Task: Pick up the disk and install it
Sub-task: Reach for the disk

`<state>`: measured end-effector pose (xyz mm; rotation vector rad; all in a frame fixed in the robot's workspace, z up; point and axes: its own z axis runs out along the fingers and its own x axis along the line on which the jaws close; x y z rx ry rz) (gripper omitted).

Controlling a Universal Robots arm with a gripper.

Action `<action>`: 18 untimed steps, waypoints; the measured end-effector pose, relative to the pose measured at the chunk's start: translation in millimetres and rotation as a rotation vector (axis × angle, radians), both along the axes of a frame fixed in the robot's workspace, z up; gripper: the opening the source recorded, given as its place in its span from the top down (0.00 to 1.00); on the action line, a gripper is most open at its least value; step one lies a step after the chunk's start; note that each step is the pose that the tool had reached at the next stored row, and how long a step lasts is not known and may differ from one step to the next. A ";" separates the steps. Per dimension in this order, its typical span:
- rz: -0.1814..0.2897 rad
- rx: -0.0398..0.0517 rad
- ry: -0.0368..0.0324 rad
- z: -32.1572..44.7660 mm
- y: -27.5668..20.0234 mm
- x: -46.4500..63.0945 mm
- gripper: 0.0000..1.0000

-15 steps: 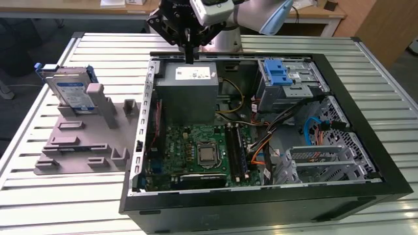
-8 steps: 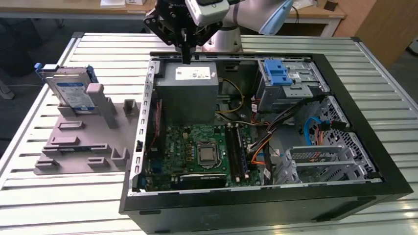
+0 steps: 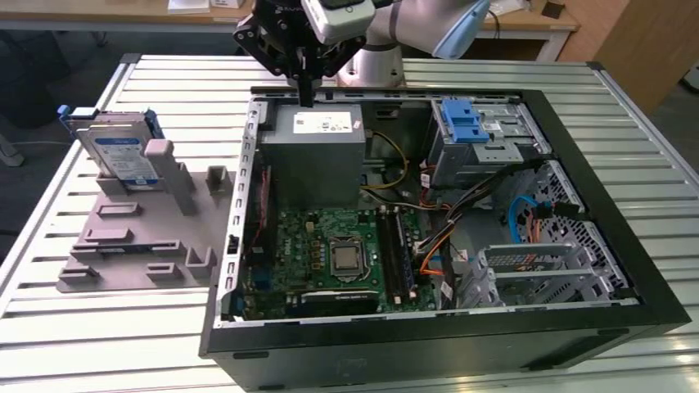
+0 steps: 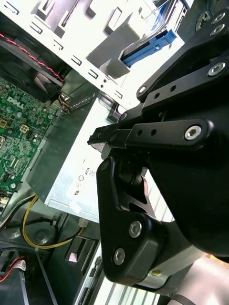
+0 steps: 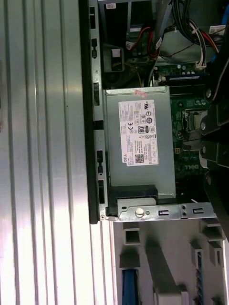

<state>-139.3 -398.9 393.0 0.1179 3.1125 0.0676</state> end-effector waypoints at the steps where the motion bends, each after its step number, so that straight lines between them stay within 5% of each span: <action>1: 0.000 0.0000 0.0000 0.0 0.0 -0.7 0.89; 18: 0.000 0.0001 0.0005 -0.9 0.0 -11.7 0.89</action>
